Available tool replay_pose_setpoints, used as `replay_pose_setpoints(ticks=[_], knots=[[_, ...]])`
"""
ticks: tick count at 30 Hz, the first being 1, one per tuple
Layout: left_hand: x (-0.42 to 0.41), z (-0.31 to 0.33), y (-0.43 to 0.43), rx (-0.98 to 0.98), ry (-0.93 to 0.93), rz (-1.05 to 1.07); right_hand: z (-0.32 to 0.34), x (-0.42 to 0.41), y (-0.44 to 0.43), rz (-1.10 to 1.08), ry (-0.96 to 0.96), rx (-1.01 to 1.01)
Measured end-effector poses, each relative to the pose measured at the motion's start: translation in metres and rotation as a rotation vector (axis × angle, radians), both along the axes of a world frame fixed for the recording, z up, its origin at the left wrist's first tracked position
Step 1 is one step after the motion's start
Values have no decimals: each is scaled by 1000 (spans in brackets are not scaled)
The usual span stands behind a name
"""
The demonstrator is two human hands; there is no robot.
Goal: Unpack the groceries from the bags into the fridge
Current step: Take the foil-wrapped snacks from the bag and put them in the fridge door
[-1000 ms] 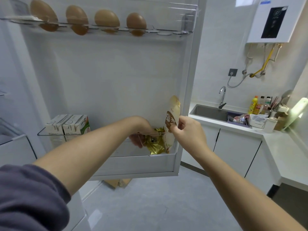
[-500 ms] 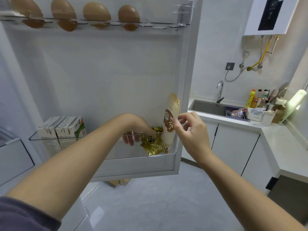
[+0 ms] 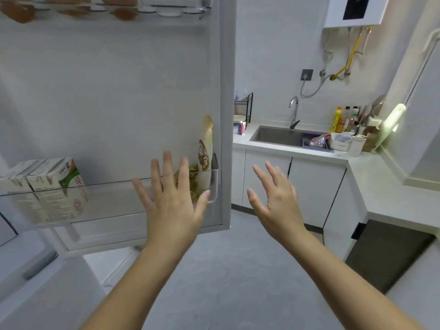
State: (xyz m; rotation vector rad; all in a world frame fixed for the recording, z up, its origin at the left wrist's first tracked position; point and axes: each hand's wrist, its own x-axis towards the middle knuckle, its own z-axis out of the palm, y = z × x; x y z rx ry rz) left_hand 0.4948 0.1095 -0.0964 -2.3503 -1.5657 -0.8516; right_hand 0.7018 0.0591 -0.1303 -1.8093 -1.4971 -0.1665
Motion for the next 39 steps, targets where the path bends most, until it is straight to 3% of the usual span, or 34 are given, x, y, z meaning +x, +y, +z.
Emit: replay_pose_setpoints(ticks=[6, 15, 25, 32, 39], knots=[[80, -59, -77, -27, -43, -214, -33, 63, -84, -148, -115, -273], [223, -121, -214, -222, 72, -404, -81, 174, -273, -469, -63, -544], [331, -139, -348, -483, 173, -686, -97, 242, -444, -790, 89, -568], [392, -149, -410, -553, 184, -965, -111, 264, -522, -998, 209, -549], [464, -170, -462, -602, 324, -1228, -129, 286, -588, -1229, 319, -612]])
